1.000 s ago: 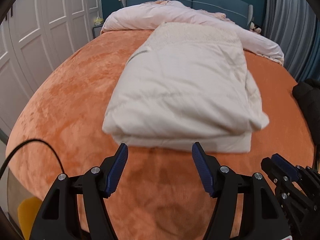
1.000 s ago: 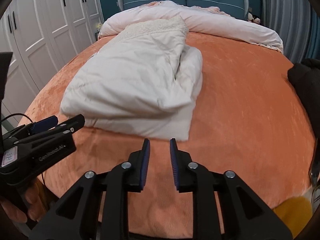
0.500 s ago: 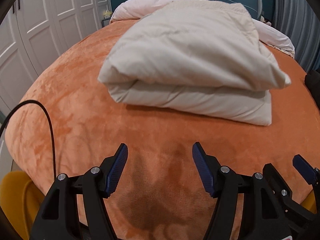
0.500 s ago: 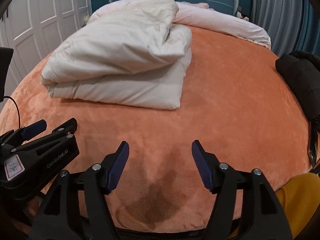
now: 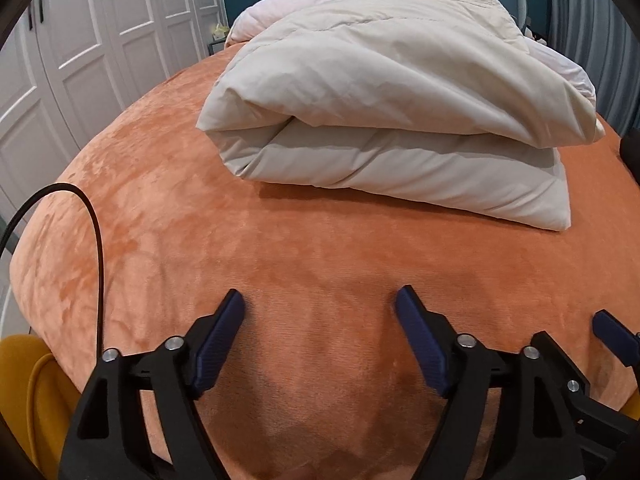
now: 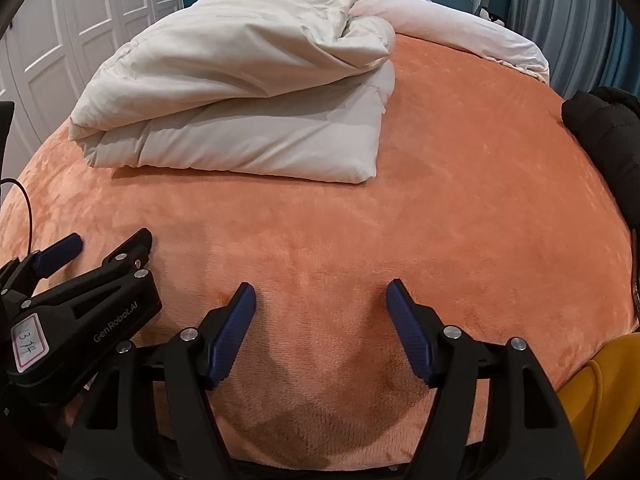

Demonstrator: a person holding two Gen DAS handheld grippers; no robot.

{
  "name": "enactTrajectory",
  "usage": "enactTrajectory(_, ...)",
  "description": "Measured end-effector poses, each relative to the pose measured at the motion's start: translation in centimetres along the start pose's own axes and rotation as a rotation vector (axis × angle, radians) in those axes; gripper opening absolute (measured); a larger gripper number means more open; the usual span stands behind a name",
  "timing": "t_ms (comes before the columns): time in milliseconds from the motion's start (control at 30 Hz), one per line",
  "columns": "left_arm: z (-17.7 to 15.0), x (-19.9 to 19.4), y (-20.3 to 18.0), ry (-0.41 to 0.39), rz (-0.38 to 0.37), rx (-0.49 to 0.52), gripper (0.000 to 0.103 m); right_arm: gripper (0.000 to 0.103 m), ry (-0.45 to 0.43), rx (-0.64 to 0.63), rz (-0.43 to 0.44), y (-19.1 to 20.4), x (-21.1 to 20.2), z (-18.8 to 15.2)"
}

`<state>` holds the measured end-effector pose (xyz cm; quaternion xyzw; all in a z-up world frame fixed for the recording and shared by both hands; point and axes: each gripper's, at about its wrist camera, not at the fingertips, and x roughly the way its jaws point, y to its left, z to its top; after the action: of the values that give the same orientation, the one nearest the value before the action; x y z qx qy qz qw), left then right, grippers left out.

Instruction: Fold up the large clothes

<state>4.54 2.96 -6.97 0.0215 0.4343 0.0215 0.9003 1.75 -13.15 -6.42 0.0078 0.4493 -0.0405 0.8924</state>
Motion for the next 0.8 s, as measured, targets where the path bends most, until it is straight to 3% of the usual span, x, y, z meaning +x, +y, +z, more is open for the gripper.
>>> enactTrajectory(100,-0.2,0.3,0.2,-0.006,0.012,-0.009,0.087,0.071,-0.009,0.004,0.001,-0.2,0.2,-0.2)
enactTrajectory(800,-0.4,0.8,0.8,-0.037,0.007,-0.008,0.091,0.075,-0.081,0.014,-0.006,-0.6,0.4,-1.3)
